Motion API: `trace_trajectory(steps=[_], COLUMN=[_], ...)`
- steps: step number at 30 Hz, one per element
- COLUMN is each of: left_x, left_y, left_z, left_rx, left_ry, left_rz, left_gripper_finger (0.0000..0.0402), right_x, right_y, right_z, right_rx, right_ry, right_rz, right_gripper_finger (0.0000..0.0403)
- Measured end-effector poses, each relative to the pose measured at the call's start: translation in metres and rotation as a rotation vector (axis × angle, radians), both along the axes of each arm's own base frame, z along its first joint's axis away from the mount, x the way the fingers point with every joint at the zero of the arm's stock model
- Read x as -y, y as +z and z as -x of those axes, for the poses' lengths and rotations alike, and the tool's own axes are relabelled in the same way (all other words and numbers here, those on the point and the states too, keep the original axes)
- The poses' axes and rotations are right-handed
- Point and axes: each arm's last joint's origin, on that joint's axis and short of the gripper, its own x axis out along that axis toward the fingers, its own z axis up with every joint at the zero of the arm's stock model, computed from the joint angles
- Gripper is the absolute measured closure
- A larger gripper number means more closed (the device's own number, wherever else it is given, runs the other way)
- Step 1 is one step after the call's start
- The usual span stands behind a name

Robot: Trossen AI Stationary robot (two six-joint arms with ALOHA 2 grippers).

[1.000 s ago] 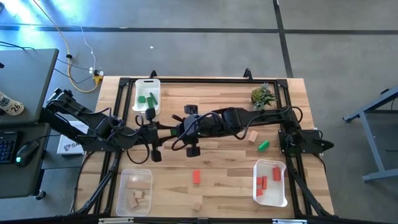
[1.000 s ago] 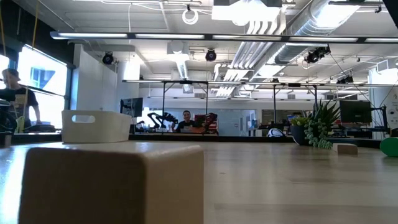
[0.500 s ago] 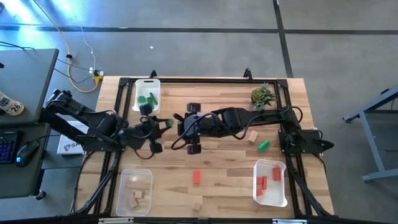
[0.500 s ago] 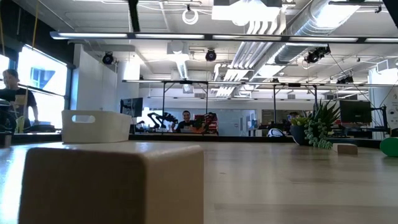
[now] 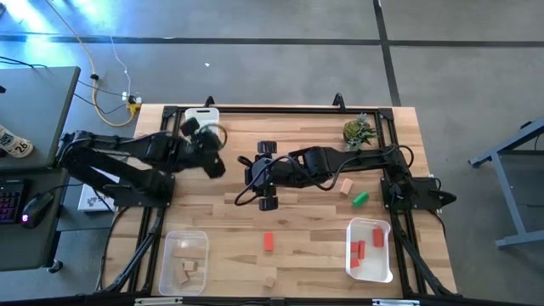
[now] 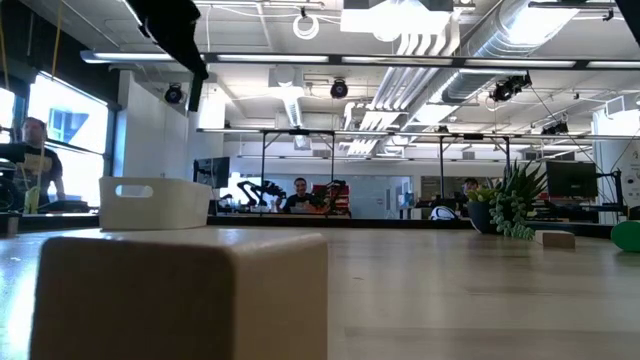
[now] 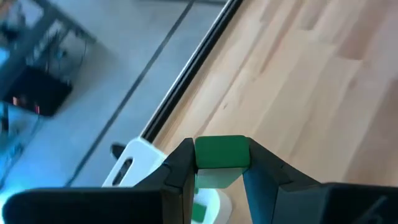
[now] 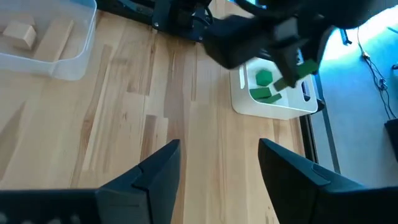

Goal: Sort & place blocks by color
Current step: Put the green block into the top white bin

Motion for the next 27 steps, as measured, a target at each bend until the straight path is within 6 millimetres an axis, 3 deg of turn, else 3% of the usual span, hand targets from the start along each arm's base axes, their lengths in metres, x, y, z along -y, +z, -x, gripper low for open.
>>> trace_trajectory(steps=[8,13,21,27], left_x=[-0.042,-0.063,-0.084,-0.095], left_y=[-0.006,-0.021,-0.049,-0.059], left_z=[0.016,0.027,0.043,0.047], left_rx=[-0.031,-0.04,-0.068,-0.089], left_ry=[0.16,0.236,0.365,0.435], left_rz=[0.15,0.264,0.372,0.394], left_gripper_finger=[0.0323,0.0323,0.0323,0.0313], right_x=[0.0,0.001,0.003,0.004], right_y=[-0.003,-0.007,-0.012,-0.017], right_z=[0.003,0.008,0.015,0.023], right_rx=[-0.031,-0.084,-0.157,-0.227], right_ry=[-0.028,-0.063,-0.126,-0.209], right_rz=[-0.027,-0.05,-0.085,-0.124], right_gripper_finger=[0.0203,0.0203,0.0203,0.0203])
